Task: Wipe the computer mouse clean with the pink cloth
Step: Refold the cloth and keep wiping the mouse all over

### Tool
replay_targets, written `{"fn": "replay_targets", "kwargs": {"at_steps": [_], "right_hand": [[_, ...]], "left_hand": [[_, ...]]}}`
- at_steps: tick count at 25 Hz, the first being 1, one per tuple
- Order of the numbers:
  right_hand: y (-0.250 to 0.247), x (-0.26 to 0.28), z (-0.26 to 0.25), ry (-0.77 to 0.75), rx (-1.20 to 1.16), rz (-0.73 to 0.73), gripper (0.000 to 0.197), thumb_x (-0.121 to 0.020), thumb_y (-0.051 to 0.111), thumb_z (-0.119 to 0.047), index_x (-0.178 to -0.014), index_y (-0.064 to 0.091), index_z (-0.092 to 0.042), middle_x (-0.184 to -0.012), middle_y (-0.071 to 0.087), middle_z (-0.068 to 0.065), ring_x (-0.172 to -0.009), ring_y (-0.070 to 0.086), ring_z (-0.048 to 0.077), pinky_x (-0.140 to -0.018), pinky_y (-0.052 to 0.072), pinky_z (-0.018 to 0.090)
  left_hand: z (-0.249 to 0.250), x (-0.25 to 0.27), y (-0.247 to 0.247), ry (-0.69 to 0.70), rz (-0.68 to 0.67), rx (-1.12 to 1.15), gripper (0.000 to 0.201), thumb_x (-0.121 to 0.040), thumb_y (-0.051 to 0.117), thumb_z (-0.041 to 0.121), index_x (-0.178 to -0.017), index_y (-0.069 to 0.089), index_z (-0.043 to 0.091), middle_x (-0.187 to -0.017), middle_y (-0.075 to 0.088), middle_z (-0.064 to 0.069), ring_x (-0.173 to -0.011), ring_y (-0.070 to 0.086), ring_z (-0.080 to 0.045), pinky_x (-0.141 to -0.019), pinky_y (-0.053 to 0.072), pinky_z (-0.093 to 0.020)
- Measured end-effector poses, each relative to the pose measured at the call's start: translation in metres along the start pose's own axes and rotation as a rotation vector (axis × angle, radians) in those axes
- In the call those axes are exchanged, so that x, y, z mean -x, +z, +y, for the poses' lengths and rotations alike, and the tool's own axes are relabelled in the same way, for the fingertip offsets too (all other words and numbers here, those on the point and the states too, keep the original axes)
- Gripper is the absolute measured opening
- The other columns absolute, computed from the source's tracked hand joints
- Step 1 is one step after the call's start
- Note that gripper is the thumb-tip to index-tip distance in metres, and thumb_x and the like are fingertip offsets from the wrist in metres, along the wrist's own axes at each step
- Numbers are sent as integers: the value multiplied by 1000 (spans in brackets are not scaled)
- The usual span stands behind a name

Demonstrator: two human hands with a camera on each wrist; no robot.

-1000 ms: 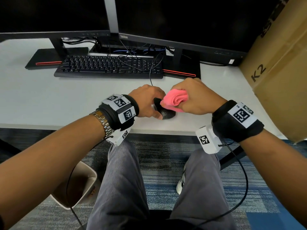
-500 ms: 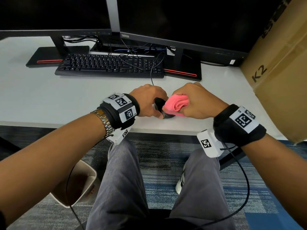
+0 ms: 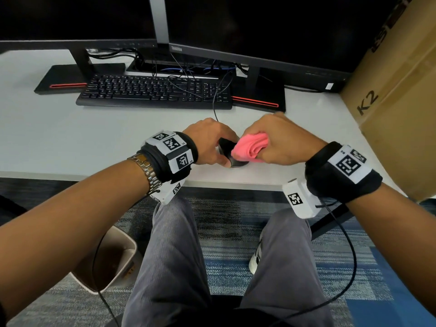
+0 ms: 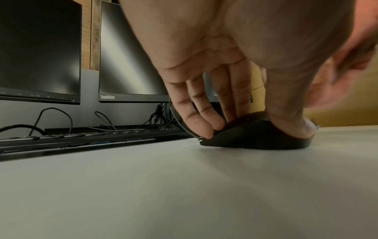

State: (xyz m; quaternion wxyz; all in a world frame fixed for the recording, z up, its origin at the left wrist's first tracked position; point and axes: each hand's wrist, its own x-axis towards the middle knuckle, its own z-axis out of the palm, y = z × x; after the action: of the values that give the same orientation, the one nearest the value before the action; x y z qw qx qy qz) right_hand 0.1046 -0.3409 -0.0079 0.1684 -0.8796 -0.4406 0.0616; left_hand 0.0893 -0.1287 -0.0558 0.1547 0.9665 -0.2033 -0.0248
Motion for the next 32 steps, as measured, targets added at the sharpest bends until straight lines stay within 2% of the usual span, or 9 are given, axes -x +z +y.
{"fn": "replay_targets", "kwargs": {"at_steps": [3, 5, 10, 15, 17, 23, 26, 29, 32], "right_hand": [[-4, -10, 1, -9, 27, 13, 11, -78, 66, -13, -81, 74, -6, -69, 69, 9, -66, 61, 28, -70, 46, 25], [2, -9, -5, -22, 19, -6, 17, -76, 65, -12, -88, 78, -12, -74, 72, 6, -68, 64, 26, -68, 51, 31], [12, 3, -12, 7, -2, -98, 29, -71, 64, 0, -94, 78, -12, -75, 70, 8, -73, 65, 27, -62, 50, 34], [-8, -3, 1, 9, 37, -36, 31, -77, 55, -30, -86, 74, -7, -74, 70, 8, -69, 62, 26, -77, 49, 38], [-11, -5, 2, -6, 55, -10, 31, -78, 56, -31, -87, 74, -7, -76, 71, 9, -70, 63, 27, -78, 49, 39], [8, 6, -2, 13, -42, -81, 31, -73, 68, -1, -99, 80, -13, -83, 75, 5, -77, 68, 24, -64, 46, 20], [5, 8, 5, -7, -15, -112, 22, -77, 69, -4, -94, 80, -12, -79, 74, 6, -74, 66, 27, -63, 43, 17], [-3, 8, 16, 1, -6, -46, 13, -82, 69, -9, -90, 78, -7, -76, 74, 9, -72, 66, 29, -61, 42, 14], [1, 13, 18, 24, -56, -42, 21, -81, 73, -5, -95, 81, -17, -79, 77, -2, -73, 68, 13, -63, 44, 9]], "left_hand": [[-1, 0, 1, -46, 2, -2, 45, -63, 77, 50, -104, 65, 37, -96, 69, 13, -78, 56, -15, -74, 55, -39], [0, -1, 2, -57, -2, -3, 43, -63, 77, 51, -101, 66, 37, -94, 68, 13, -78, 56, -15, -74, 55, -40], [1, 1, 0, -23, 2, 0, 54, -66, 78, 46, -117, 63, 40, -104, 69, 15, -77, 52, -12, -74, 53, -33], [1, 2, 1, -34, -1, 6, 53, -65, 76, 49, -116, 62, 42, -102, 69, 14, -78, 52, -14, -76, 53, -37], [0, 3, 2, -50, -4, 6, 52, -63, 74, 53, -112, 62, 42, -97, 68, 14, -77, 53, -15, -75, 54, -39], [3, 5, -2, -11, 20, 16, 56, -68, 79, 44, -122, 62, 37, -111, 70, 12, -73, 45, -10, -71, 41, -28], [7, 6, -4, -2, 20, 24, 56, -70, 80, 40, -123, 62, 37, -115, 69, 12, -68, 44, -3, -72, 35, -24], [7, 7, -4, -6, 14, 10, 56, -71, 79, 40, -125, 61, 36, -118, 69, 11, -76, 41, -9, -74, 35, -25], [5, 5, -1, -18, 9, 5, 58, -71, 79, 42, -125, 60, 38, -120, 68, 11, -81, 40, -11, -75, 36, -27]]}}
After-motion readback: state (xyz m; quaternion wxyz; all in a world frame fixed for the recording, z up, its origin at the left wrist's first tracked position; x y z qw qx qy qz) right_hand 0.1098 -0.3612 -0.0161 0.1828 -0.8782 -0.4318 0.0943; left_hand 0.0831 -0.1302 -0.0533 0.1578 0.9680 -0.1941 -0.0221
